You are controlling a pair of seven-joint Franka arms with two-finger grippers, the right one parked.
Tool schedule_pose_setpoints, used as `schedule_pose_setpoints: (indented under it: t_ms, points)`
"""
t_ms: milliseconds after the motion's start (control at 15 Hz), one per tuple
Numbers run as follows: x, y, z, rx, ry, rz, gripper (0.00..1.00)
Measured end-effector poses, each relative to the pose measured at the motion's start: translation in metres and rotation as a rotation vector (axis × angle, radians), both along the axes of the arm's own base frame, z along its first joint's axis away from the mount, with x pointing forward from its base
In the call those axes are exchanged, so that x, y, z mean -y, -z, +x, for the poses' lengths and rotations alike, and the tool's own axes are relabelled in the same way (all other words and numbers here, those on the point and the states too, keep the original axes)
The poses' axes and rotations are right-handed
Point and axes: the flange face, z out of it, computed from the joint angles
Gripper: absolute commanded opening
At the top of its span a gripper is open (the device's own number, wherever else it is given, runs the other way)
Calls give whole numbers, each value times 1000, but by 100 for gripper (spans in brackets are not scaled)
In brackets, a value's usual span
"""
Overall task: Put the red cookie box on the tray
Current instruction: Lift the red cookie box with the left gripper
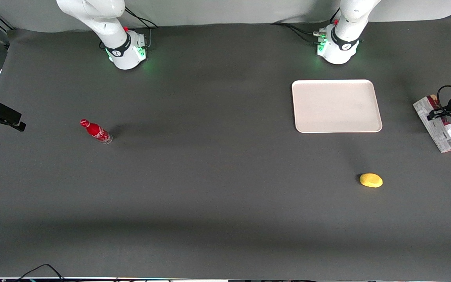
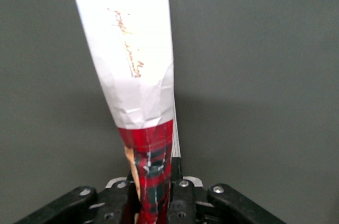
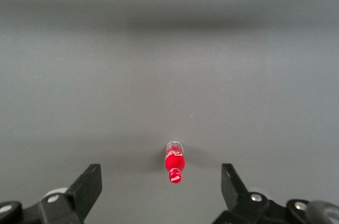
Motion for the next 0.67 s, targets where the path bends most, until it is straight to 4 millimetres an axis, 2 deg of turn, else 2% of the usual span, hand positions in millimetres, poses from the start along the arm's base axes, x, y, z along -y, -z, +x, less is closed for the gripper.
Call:
schedule_pose_setpoints:
  t_ms: [133,267,400,667]
  points:
    - [1,-16,16,32,21,24,0]
    - [2,-49,38,73,48,62,0]
    - [7,-97,61,75,77,75,0]
    - [34,-214,97,55,139,85,0]
